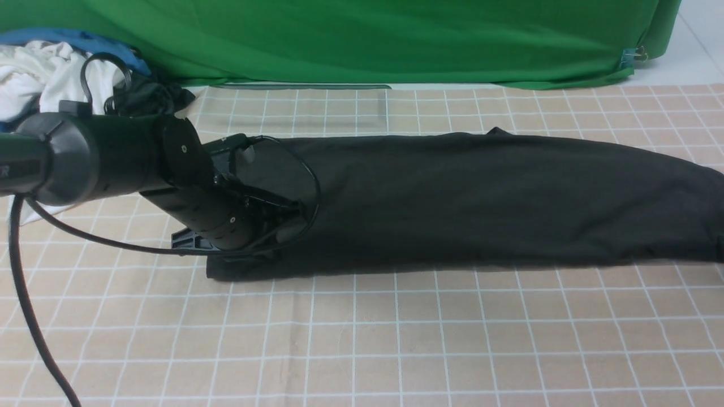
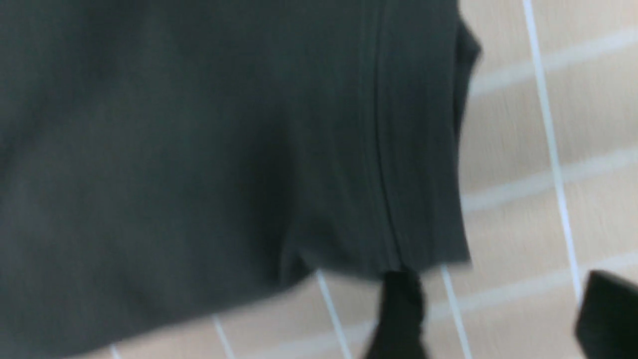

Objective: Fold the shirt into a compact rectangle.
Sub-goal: 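Pull the folded dark garment lengthwise by its ends to straighten it flat on the table, then fold the right end of the dark garment over onto its left end with the right gripper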

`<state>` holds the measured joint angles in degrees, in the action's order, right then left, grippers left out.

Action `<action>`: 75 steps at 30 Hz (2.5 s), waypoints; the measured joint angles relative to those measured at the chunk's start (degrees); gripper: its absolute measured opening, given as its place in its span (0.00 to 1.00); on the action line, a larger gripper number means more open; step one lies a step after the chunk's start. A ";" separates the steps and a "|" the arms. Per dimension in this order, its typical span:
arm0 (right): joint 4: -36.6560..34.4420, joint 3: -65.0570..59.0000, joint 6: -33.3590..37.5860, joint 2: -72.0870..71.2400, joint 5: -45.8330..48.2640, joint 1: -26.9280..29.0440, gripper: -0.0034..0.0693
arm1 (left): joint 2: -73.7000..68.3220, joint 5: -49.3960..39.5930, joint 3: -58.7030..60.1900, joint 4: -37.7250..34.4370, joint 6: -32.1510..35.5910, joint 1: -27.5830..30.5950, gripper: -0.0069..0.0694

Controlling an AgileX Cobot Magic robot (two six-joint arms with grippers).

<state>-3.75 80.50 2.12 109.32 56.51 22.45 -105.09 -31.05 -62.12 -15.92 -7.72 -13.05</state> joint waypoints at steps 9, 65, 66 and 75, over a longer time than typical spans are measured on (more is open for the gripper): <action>-1.10 0.00 -0.17 6.28 -2.67 -0.07 0.59 | -0.06 -0.01 -0.11 0.00 0.00 0.00 0.11; 0.19 20.31 1.39 19.12 10.58 0.03 0.66 | 16.21 -13.90 -2.89 4.55 -2.58 0.00 0.11; -0.63 20.38 2.99 19.12 10.81 0.03 0.47 | 16.50 -13.95 -2.89 4.55 -2.58 0.00 0.11; 3.75 21.83 3.44 16.62 13.30 0.55 0.22 | 19.07 -14.88 -2.89 4.81 -2.58 0.00 0.11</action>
<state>0.00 102.33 5.56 125.94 69.81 23.00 -86.03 -45.93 -65.02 -11.11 -10.30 -13.05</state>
